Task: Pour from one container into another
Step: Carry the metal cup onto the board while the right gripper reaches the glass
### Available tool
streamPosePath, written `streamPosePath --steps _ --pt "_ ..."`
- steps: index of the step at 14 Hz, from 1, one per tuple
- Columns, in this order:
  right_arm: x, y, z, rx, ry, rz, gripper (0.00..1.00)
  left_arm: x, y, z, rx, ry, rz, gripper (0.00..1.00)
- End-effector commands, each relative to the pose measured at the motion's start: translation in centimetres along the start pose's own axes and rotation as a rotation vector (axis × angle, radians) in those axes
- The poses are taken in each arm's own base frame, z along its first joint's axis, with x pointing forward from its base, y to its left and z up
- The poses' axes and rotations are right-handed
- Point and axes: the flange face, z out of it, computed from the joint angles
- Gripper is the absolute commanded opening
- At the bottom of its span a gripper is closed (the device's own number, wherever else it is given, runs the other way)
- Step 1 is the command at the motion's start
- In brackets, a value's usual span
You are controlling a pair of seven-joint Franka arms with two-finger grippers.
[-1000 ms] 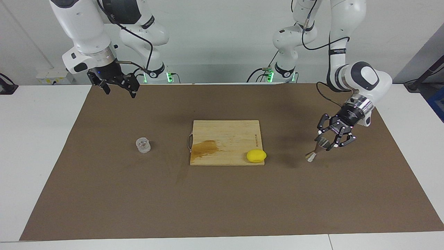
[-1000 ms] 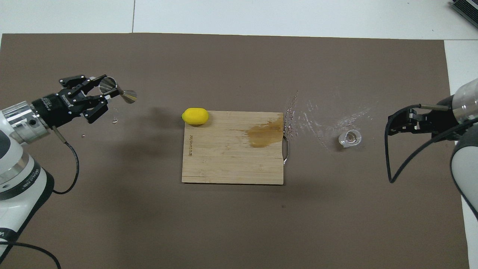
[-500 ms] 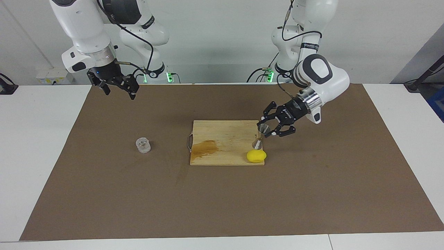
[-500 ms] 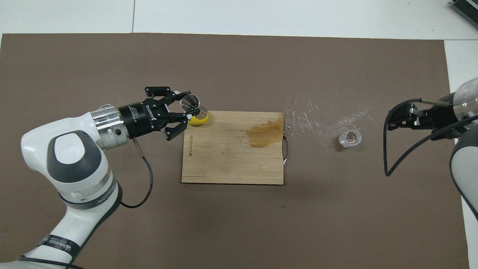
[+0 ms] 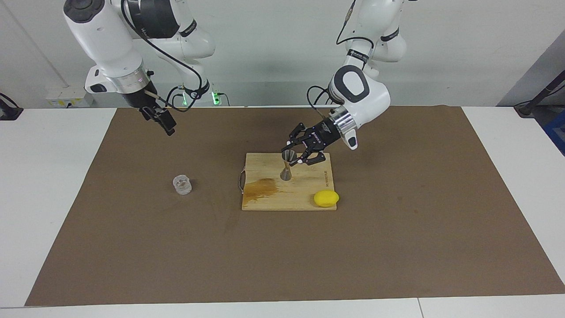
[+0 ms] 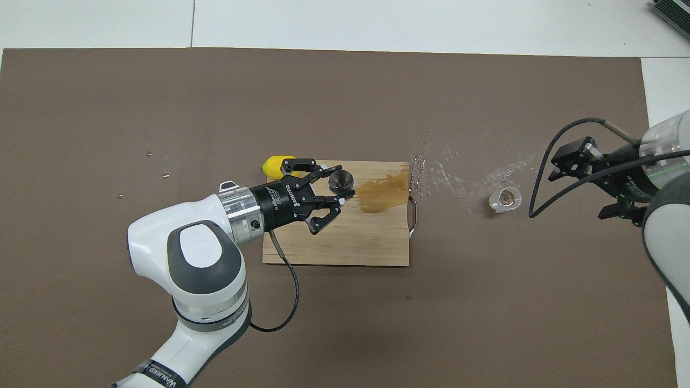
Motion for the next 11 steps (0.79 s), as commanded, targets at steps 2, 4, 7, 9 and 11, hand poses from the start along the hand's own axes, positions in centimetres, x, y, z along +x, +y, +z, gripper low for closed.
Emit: streamPosePath --steps 2,4,7,9,11 --pt "2.2 1.8 4.6 0.065 -0.081 0.293 1.00 0.9 -0.1 4.3 0.027 0.004 0.019 0.00" --pt "4.2 2.6 7.1 0.090 -0.165 0.402 1.00 1.0 -1.3 6.3 0.049 -0.011 0.031 0.00" --pt "7.7 3.9 12.9 0.073 -0.289 0.489 1.00 1.0 -1.7 6.8 0.053 -0.020 0.117 0.00" --pt "10.8 5.5 15.1 0.131 -0.351 0.538 1.00 2.0 -2.2 7.6 0.062 -0.011 0.116 0.00" --pt "12.7 6.3 18.1 0.145 -0.395 0.534 1.00 2.4 -2.9 8.2 0.067 0.007 0.132 0.00"
